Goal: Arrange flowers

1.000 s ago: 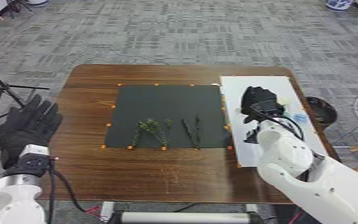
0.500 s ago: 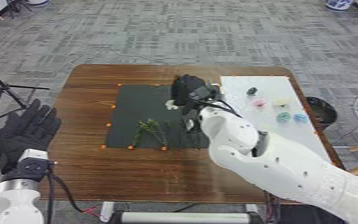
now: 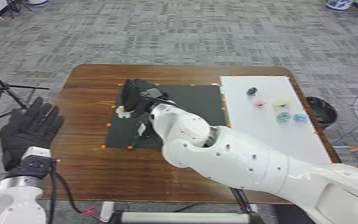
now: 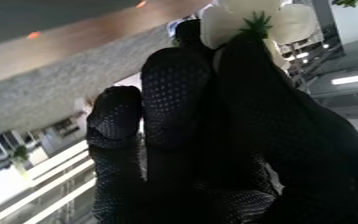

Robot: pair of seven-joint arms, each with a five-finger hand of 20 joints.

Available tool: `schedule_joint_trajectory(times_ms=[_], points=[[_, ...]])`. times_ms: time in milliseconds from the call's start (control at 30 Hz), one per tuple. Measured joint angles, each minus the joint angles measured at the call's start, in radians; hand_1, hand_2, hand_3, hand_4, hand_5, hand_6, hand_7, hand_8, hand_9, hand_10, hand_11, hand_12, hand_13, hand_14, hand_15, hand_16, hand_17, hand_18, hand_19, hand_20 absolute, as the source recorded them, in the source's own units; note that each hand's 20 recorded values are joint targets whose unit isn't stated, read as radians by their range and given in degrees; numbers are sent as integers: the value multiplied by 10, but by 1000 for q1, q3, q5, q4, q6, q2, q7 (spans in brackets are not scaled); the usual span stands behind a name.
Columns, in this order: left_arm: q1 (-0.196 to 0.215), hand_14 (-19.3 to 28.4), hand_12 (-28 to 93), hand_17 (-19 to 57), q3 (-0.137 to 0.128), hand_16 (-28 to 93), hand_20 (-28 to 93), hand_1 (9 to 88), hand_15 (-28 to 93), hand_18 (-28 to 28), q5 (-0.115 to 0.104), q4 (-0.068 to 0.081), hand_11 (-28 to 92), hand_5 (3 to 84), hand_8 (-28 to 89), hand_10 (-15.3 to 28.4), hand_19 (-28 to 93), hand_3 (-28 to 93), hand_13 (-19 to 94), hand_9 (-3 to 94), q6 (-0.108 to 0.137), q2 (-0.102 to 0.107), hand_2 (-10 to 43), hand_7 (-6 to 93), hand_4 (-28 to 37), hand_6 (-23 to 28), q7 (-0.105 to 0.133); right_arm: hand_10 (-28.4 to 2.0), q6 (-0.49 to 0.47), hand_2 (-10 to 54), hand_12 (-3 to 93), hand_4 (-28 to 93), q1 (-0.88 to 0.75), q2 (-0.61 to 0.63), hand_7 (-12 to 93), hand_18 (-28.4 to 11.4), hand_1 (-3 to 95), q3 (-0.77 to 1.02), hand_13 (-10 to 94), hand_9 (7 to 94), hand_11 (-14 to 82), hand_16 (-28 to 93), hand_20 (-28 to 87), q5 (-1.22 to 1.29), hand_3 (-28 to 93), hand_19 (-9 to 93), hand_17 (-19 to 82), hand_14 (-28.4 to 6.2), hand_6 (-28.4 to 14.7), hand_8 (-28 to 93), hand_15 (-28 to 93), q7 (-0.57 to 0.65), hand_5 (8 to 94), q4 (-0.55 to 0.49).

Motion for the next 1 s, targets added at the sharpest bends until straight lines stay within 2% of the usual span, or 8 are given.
schedule_joint_trajectory(times_ms=[233, 400, 567, 1000], points=[[-37, 127, 140, -60, 22, 37, 87, 256, 49, 104, 5, 9, 70, 380, -47, 154, 234, 684, 207, 274, -5, 15, 217, 24, -283, 101, -1, -65, 1, -95, 315, -283, -12, -70, 325, -193, 525, -9, 742, 736, 108, 459, 399, 2, 821, 855, 421, -13, 25, 15, 509, 3, 729, 35], [-53, 129, 150, -58, 27, 50, 93, 256, 38, 104, 6, 12, 59, 382, -45, 154, 221, 684, 204, 275, -8, 22, 217, 20, -283, 103, -7, -76, -1, -95, 291, -276, -32, -102, 320, -192, 558, -3, 730, 719, 114, 457, 408, -2, 769, 847, 415, -12, 13, 10, 507, 25, 699, 63], [-51, 131, 155, -59, 26, 53, 98, 257, 38, 105, 6, 10, 67, 385, -46, 157, 223, 685, 212, 281, -16, 22, 216, 26, -283, 104, -5, -80, -6, -95, 302, -248, -31, -100, 314, -191, 579, -39, 721, 730, 90, 435, 411, -66, 713, 845, 413, -25, 3, 11, 528, 45, 695, 63], [-40, 136, 135, -66, 26, 35, 98, 255, 92, 110, 6, 7, 118, 391, -58, 160, 249, 691, 217, 290, -31, 22, 212, 49, -283, 102, 0, -95, -63, -95, 293, -240, -34, -84, 279, -196, 585, -63, 719, 735, 84, 413, 407, -152, 694, 843, 411, -35, -13, 10, 543, 75, 705, 68]])
